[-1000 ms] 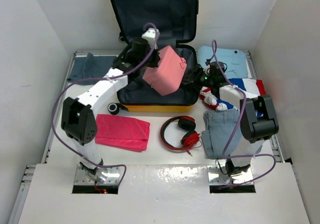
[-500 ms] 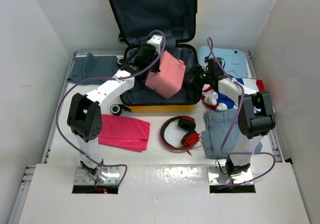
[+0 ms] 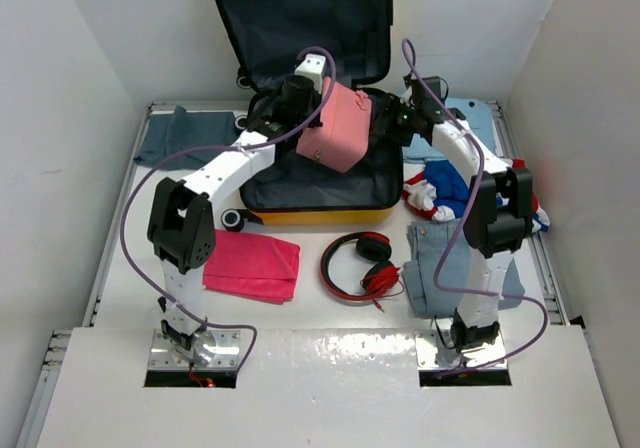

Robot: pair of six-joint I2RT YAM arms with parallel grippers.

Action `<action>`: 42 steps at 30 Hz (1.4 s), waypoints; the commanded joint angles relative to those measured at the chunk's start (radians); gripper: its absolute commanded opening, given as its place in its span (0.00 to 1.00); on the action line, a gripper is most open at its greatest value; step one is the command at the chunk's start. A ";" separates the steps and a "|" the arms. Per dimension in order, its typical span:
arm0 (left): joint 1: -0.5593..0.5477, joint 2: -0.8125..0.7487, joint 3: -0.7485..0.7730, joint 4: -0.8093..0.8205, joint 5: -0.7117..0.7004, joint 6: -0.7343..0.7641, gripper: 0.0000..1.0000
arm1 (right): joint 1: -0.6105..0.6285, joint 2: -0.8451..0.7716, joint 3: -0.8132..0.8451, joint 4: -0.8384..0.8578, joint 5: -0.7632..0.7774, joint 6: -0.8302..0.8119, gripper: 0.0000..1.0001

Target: Pack the luggage

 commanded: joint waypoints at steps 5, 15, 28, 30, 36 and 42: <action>-0.120 0.150 0.059 0.003 0.395 -0.062 0.00 | 0.117 -0.015 0.262 0.083 -0.179 -0.056 0.65; -0.092 0.274 0.109 0.109 0.456 -0.156 0.00 | 0.153 0.081 0.437 -0.093 -0.016 -0.197 0.65; -0.031 0.346 0.160 0.178 0.332 -0.156 0.00 | 0.140 0.116 0.389 -0.093 0.015 -0.263 0.67; -0.007 0.346 0.160 0.178 0.287 -0.156 0.00 | 0.131 0.110 0.380 -0.086 0.015 -0.266 0.67; 0.046 0.337 0.108 0.129 0.228 -0.208 0.00 | 0.108 0.096 0.369 -0.076 0.019 -0.259 0.69; 0.055 0.243 -0.034 0.160 0.168 -0.229 0.00 | 0.059 0.013 0.231 0.059 0.039 -0.220 0.72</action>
